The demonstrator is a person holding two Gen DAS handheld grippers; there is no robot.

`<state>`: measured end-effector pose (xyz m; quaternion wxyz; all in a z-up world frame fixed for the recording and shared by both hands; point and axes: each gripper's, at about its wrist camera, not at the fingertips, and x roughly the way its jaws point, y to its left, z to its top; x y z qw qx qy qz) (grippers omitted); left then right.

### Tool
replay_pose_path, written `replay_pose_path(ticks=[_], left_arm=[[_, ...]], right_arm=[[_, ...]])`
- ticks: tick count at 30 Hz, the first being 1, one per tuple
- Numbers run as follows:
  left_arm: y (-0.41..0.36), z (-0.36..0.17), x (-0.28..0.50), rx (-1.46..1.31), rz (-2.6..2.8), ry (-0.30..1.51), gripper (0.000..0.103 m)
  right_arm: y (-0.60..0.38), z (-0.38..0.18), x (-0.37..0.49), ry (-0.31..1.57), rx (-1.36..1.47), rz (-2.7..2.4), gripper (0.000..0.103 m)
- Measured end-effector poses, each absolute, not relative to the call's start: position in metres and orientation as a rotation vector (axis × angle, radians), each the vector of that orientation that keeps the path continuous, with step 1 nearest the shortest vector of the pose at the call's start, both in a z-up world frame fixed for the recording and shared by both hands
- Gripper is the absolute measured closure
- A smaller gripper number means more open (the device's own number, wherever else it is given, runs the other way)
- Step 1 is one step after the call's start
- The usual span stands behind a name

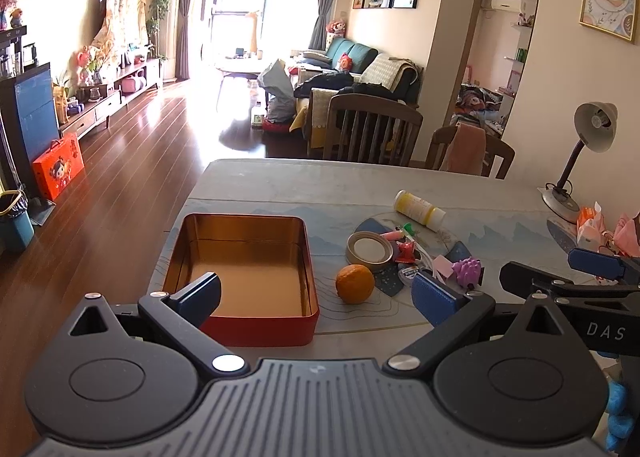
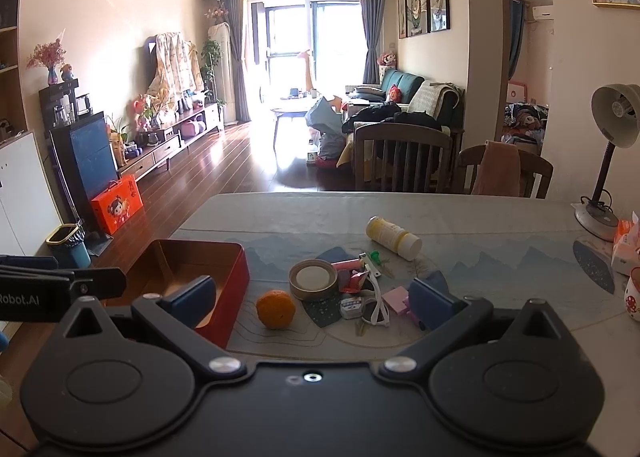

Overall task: Organize rigid objects
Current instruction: 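Move both tools toward the orange and purple toy on the mat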

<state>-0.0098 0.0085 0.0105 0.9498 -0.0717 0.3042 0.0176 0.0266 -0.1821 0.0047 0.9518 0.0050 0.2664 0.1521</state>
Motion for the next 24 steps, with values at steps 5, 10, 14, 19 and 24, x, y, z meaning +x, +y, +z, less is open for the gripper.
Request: replay_pose_path(ticks=[5, 10, 14, 19, 24], left_arm=[[0.010, 0.009, -0.009, -0.150, 0.038, 0.626, 0.001], [0.011, 0.006, -0.005, -0.155, 0.040, 0.635, 0.001], [0.009, 0.004, 0.002, -0.162, 0.041, 0.642, 0.001], [0.003, 0.000, 0.013, -0.178, 0.041, 0.660, 0.001], [-0.008, -0.004, 0.028, -0.176, 0.033, 0.674, 0.001]], right_arm=[[-0.182, 0.004, 0.028, 0.549, 0.017, 0.307, 0.000], [-0.183, 0.004, 0.031, 0.559, 0.021, 0.305, 0.000], [-0.186, 0.001, 0.036, 0.568, 0.023, 0.309, 0.000], [-0.194, -0.003, 0.042, 0.577, 0.028, 0.311, 0.000], [-0.203, -0.011, 0.055, 0.593, 0.030, 0.312, 0.000]])
